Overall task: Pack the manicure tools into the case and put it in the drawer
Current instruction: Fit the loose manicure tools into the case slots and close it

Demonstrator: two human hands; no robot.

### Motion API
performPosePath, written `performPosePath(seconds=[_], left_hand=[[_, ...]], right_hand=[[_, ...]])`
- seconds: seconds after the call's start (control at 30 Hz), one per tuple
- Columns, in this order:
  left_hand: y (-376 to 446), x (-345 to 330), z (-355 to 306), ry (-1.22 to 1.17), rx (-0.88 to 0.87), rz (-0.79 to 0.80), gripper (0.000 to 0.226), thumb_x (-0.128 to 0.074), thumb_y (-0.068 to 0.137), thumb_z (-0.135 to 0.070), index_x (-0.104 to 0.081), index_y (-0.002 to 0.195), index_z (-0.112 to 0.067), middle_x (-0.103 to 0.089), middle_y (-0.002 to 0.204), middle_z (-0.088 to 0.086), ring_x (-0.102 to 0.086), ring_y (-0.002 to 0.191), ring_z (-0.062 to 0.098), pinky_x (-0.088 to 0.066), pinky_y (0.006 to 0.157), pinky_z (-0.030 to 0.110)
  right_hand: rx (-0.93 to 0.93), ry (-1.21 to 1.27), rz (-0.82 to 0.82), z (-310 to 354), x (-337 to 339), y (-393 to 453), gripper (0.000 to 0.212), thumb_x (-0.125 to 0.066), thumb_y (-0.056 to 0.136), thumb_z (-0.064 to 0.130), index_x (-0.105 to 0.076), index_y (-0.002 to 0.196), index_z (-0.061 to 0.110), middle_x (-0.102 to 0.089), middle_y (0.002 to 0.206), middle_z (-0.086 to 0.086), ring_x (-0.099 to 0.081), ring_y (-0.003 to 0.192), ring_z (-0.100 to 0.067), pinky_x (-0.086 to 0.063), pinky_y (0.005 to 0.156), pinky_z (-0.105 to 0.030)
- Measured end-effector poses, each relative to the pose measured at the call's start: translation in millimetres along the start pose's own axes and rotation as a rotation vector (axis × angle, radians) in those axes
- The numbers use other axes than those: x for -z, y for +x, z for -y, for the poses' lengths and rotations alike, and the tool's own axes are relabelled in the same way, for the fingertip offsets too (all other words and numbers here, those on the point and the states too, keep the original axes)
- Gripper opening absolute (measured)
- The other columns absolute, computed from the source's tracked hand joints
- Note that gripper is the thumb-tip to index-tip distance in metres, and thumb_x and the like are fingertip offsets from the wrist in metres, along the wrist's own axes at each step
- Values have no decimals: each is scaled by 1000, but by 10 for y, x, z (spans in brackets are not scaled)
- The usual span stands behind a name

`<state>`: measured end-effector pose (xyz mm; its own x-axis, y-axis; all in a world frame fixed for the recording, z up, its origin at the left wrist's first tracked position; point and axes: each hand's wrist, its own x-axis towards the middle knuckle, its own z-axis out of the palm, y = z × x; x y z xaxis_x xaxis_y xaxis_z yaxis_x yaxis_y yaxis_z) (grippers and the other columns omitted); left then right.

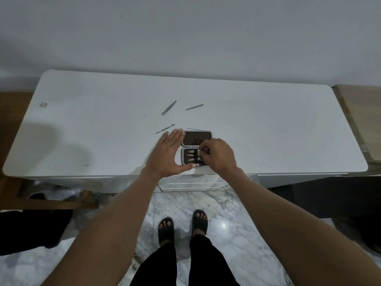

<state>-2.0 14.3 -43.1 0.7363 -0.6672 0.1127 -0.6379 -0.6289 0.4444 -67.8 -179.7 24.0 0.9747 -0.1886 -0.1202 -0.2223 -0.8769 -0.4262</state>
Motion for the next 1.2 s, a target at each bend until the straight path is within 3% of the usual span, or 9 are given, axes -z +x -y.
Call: performPosePath(seconds=[0.27, 0.37, 0.73, 0.9, 1.03, 1.2], left_hand=[[6, -16, 12, -4, -7, -29, 116, -56, 80, -85, -32, 160, -4, -29, 168, 9, -20, 158, 17, -16, 130, 45], [11, -16, 10, -6, -16, -35, 116, -55, 80, -86, -33, 159, -4, -30, 168, 8, -21, 158, 17, -17, 129, 45], [42, 50, -18, 71, 20, 94, 120, -48, 81, -90, -22, 163, -6, -16, 172, 5, -5, 160, 13, -6, 130, 42], [49, 19, 4, 35, -25, 29, 119, -58, 81, -84, -31, 159, 1, -26, 169, 12, -15, 159, 21, -16, 129, 49], [34, 0, 28, -32, -48, -55, 116, -69, 79, -77, -35, 156, 4, -31, 166, 15, -21, 158, 24, -19, 128, 51], [45, 5, 42, -68, -45, -49, 117, -74, 78, -73, -33, 157, 2, -30, 167, 15, -20, 158, 25, -20, 128, 52]], right_hand=[[-27, 50, -68, -34, 263, 285, 16, -69, 82, 35, -73, 92, 23, -71, 86, 7, -60, 86, -15, -44, 69, -27], [-57, 66, -94, -59, 341, 458, 18, -67, 85, 34, -73, 96, 22, -72, 89, 7, -61, 89, -16, -49, 74, -30], [-98, 105, -133, -121, 296, 1193, 19, -65, 89, 27, -74, 104, 20, -72, 98, 0, -64, 94, -20, -53, 81, -34], [-90, 71, -99, -152, 197, 1541, 22, -62, 91, 27, -71, 111, 27, -70, 101, 0, -61, 100, -21, -49, 79, -32], [-53, 39, -59, -101, 141, 1727, 20, -63, 89, 27, -73, 107, 30, -67, 101, -3, -60, 100, -25, -53, 78, -37], [1, -37, -24, -80, 139, 1776, 17, -62, 90, 22, -76, 100, 26, -65, 97, -6, -57, 100, -28, -53, 74, -40]])
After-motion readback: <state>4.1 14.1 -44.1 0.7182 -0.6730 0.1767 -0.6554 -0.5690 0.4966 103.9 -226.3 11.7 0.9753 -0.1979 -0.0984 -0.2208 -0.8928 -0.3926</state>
